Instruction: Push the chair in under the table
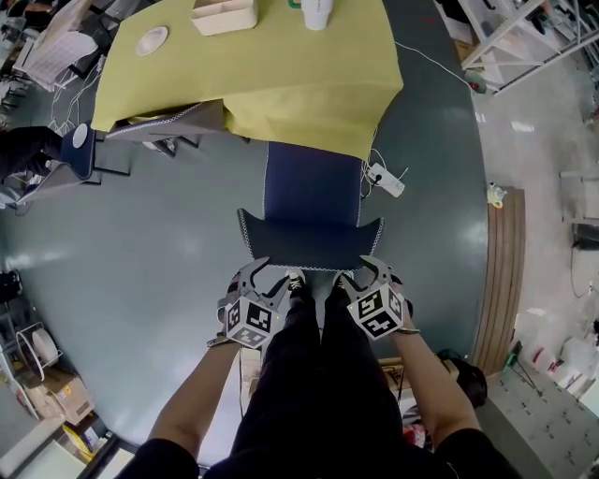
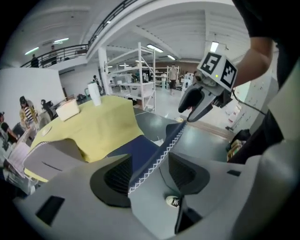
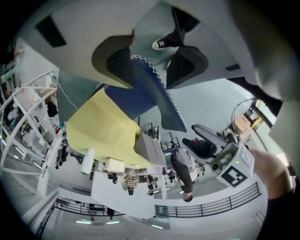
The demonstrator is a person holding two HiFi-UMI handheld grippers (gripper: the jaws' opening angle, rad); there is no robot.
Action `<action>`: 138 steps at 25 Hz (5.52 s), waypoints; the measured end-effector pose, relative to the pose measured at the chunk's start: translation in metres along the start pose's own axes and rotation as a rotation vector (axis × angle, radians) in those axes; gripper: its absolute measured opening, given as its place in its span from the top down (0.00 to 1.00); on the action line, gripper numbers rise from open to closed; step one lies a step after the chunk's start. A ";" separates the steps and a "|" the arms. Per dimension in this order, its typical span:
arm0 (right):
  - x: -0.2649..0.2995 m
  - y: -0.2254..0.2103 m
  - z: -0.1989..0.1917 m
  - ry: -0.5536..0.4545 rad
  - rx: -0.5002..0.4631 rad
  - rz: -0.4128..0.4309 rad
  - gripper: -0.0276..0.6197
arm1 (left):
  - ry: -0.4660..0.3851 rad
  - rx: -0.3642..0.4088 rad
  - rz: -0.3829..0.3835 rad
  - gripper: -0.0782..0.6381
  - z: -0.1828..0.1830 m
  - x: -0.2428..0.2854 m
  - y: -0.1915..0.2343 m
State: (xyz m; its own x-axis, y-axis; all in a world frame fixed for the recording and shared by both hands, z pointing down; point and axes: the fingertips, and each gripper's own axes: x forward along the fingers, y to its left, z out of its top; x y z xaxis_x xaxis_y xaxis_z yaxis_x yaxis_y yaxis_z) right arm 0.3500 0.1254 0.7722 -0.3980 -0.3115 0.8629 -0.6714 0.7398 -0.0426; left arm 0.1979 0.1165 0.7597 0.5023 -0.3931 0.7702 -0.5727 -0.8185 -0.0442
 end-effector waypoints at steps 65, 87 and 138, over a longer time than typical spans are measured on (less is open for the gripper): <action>0.081 -0.070 0.016 0.120 -0.304 -0.010 0.75 | 0.128 0.222 -0.008 0.68 -0.003 0.080 0.064; 0.101 -0.155 0.054 0.115 -0.357 0.049 0.75 | 0.148 0.129 0.023 0.68 0.050 0.127 0.120; 0.165 -0.303 0.186 0.102 -0.363 0.017 0.76 | 0.135 0.140 0.045 0.67 0.134 0.202 0.296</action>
State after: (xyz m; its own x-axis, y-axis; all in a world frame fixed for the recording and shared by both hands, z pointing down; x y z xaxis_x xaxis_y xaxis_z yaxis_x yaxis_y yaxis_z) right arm 0.3711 -0.2609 0.8340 -0.3306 -0.2504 0.9099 -0.3926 0.9132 0.1087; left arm 0.2163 -0.2617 0.8173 0.3810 -0.3785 0.8436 -0.4920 -0.8555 -0.1616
